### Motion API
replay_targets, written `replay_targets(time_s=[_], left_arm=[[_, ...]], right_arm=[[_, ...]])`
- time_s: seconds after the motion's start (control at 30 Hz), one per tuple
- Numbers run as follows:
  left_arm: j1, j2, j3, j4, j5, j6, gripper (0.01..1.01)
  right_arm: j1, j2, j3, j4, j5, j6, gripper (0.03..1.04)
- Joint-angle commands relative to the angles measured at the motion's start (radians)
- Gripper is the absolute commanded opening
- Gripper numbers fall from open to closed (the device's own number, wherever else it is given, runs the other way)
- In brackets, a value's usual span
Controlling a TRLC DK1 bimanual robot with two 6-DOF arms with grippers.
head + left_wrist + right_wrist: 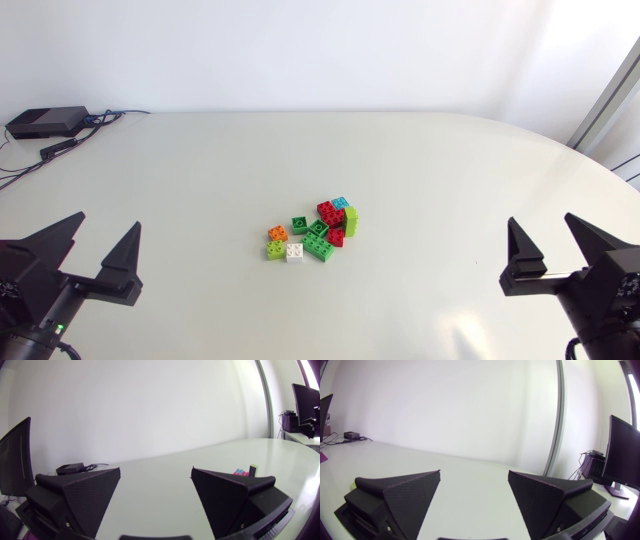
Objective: Sort duplo bricks by size, large to the right and small to the left
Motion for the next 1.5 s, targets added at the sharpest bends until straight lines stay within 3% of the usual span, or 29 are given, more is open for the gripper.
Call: replay_targets(time_s=[0.0,0.27,0.4,0.6,0.73,0.93,1.0,1.13,1.2,1.4,1.47], left_arm=[[0.007,-0.016,-0.022,-0.003,0.006,-0.03,0.987],[0.012,-0.016,-0.022,0.001,0.006,-0.03,0.987],[0.056,-0.017,-0.023,0.016,0.005,-0.03,0.985],[0.085,-0.016,0.051,-0.067,0.005,-0.028,0.985],[0.078,0.049,0.178,-0.138,0.006,-0.028,0.984],[0.084,0.366,0.437,-0.26,0.006,-0.028,0.984],[0.082,0.493,0.529,-0.322,-0.047,-0.008,0.985],[0.075,0.832,0.819,-0.661,-0.061,-0.013,0.985],[0.079,0.938,0.919,-0.77,-0.06,-0.007,0.985],[0.056,1.044,0.976,-0.82,-0.066,-0.013,0.985],[0.052,1.055,0.969,-0.816,-0.064,-0.016,0.985]], right_arm=[[0.008,-0.007,-0.041,-0.002,0.018,-0.014,0.98],[0.008,-0.007,-0.039,0.005,0.034,-0.025,0.98],[0.008,-0.006,-0.024,-0.002,0.037,-0.024,0.98],[0.027,0.035,0.107,-0.124,0.037,0.001,0.98],[0.036,0.207,0.277,-0.206,0.037,0.05,0.97],[0.063,0.537,0.578,-0.391,0.021,0.151,0.97],[0.06,0.678,0.68,-0.46,0.018,0.171,0.98],[0.025,0.941,0.875,-0.614,-0.009,0.206,0.98],[0.025,1.031,0.932,-0.637,-0.002,0.222,0.98],[0.082,1.24,1.019,-0.652,0.0,0.329,0.98],[0.143,1.295,1.018,-0.637,0.011,0.346,0.99]])
